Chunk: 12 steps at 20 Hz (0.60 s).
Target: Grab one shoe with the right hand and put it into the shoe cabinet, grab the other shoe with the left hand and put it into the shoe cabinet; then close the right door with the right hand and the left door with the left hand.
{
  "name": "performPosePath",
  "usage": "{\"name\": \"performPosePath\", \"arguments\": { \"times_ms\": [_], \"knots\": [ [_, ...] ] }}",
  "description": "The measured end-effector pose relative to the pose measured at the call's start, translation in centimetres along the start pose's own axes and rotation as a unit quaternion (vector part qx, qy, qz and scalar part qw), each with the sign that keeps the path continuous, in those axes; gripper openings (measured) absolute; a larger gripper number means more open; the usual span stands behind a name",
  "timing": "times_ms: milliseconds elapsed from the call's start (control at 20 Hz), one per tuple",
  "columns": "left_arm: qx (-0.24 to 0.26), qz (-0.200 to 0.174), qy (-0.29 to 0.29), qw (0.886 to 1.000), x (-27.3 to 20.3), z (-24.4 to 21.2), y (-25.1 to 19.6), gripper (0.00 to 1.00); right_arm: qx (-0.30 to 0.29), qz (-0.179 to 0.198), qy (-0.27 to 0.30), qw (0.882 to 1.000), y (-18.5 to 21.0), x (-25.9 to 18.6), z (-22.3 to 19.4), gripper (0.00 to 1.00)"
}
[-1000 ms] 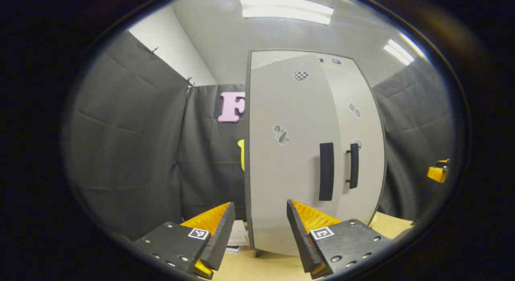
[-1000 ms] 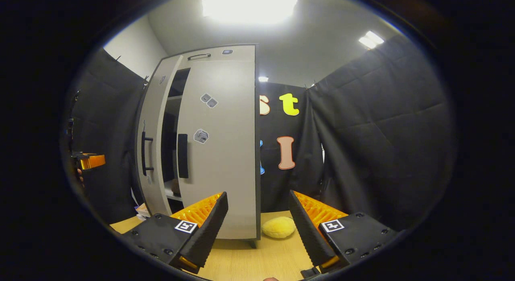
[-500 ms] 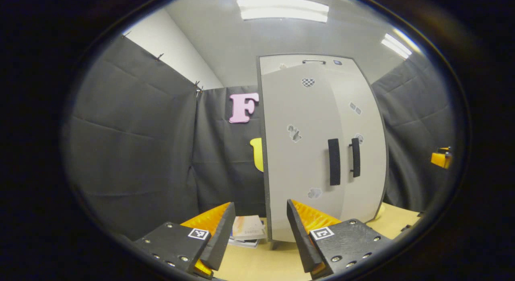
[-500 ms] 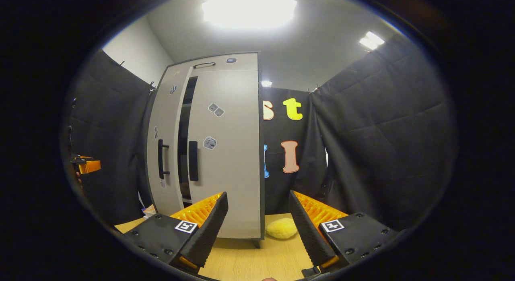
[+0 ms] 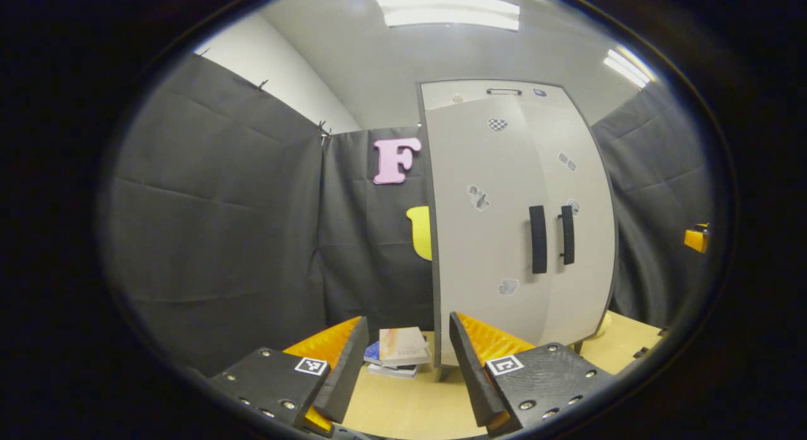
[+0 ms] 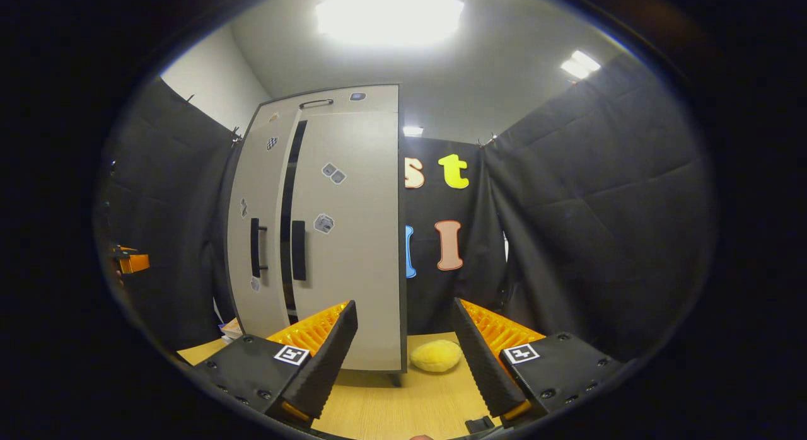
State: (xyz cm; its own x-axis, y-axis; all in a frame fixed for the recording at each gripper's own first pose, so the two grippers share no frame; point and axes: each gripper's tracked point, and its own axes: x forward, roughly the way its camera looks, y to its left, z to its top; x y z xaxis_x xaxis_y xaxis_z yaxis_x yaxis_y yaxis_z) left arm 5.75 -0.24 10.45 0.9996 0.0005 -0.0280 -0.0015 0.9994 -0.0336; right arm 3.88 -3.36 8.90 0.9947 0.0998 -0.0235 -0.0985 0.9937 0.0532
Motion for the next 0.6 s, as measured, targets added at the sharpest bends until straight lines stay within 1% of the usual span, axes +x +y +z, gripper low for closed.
{"name": "performPosePath", "arguments": {
  "times_ms": [50,100,150,200,250,300,350,400,450,600],
  "knots": [
    [0.001,0.002,-0.001,1.0,0.17,-0.03,-0.18,0.76,0.001,0.0,-0.001,1.0,0.0,0.08,0.13,0.96],
    [0.003,0.004,-0.001,1.0,0.12,0.04,-0.1,0.75,0.001,0.001,-0.002,1.0,0.09,0.17,0.17,0.92],
    [0.003,0.005,-0.002,1.0,0.08,-0.05,0.02,0.75,0.002,0.001,-0.002,1.0,0.08,0.2,0.28,0.96],
    [0.002,0.007,-0.001,1.0,0.02,-0.08,0.04,0.75,0.003,0.002,-0.003,1.0,0.13,0.36,0.34,0.96],
    [0.002,0.007,-0.002,1.0,-0.01,-0.02,0.07,0.75,0.003,0.002,-0.002,1.0,0.17,0.28,0.3,0.92],
    [0.002,0.008,0.0,1.0,-0.13,-0.13,0.1,0.75,0.003,0.003,-0.002,1.0,0.26,0.28,0.28,0.92],
    [0.001,0.008,0.002,1.0,-0.18,-0.16,0.12,0.8,0.004,0.004,-0.002,1.0,0.35,0.33,0.21,0.92],
    [-0.001,0.008,0.002,1.0,-0.26,-0.14,0.05,0.8,0.004,0.005,-0.003,1.0,0.42,0.33,0.33,0.92],
    [-0.003,0.008,0.001,1.0,-0.23,-0.08,0.06,0.75,0.003,0.005,-0.003,1.0,0.44,0.37,0.45,0.96],
    [-0.001,0.014,0.0,1.0,-0.22,-0.17,0.11,0.75,0.0,0.007,-0.006,1.0,0.76,0.57,0.6,0.96]
  ]
}}
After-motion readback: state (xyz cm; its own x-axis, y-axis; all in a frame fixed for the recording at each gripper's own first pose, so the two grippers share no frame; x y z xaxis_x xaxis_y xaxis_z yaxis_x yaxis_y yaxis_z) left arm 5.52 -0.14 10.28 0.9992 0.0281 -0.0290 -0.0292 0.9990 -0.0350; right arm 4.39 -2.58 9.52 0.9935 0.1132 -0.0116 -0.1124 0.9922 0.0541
